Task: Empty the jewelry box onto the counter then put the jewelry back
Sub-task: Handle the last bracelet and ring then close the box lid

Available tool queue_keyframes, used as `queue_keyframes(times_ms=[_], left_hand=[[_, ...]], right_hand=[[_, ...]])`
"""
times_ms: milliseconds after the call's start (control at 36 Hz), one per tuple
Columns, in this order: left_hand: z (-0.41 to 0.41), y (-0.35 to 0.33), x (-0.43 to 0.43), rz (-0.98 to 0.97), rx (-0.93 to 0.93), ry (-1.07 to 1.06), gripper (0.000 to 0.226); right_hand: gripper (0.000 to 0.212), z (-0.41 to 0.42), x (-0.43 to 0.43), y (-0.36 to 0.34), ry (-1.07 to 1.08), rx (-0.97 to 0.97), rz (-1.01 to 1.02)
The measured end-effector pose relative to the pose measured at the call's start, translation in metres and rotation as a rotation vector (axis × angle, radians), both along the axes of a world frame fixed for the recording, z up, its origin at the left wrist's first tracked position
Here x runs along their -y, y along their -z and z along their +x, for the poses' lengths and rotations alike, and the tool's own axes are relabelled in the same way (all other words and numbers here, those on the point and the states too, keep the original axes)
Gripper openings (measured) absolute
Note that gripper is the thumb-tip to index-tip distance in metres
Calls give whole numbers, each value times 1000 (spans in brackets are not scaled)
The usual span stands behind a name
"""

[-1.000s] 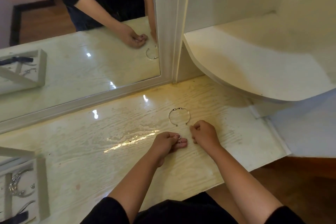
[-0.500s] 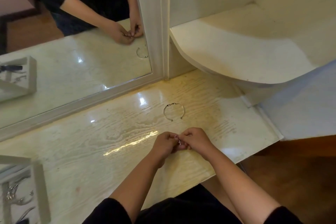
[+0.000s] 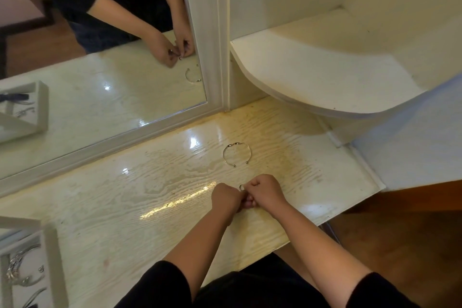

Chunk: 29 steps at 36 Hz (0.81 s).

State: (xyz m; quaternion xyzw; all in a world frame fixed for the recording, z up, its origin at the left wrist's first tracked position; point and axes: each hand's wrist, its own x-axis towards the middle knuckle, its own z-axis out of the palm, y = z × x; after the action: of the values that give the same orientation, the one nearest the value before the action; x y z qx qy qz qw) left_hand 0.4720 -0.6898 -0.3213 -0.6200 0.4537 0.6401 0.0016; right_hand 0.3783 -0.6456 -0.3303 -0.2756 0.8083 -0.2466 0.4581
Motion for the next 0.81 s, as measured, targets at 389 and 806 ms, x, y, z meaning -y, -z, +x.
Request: queue_keyframes(times_ms=[389, 806], left_hand=[[-6, 0, 6, -167, 174, 194, 32], [-4, 2, 6, -138, 124, 187, 19]], right_hand=[[30, 2, 2, 1, -87, -118, -16], [23, 0, 5, 3, -92, -149, -15]])
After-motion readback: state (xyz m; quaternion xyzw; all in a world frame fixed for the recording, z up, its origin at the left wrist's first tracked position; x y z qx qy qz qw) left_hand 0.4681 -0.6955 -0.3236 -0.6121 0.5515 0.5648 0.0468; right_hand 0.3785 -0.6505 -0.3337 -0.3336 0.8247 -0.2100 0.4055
